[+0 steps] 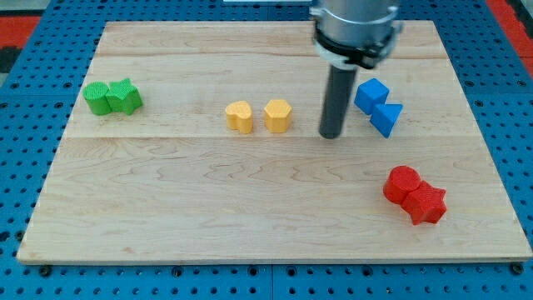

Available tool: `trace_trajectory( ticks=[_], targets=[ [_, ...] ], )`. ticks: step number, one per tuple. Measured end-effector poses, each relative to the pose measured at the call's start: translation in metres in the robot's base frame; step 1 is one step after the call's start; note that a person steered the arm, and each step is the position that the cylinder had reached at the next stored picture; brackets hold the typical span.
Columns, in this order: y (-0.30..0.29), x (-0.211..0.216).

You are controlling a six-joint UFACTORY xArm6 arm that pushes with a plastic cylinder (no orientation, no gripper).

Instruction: Push yellow hexagon towards the top left

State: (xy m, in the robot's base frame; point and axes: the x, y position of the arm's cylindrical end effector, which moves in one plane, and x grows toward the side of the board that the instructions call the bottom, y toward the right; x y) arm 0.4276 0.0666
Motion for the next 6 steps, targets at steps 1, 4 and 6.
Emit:
trace_trajectory(
  ticks=[1,4,6],
  targets=[
    [-0.011,-0.002],
    [-0.154,-0.063],
    [-0.178,-0.098]
  ],
)
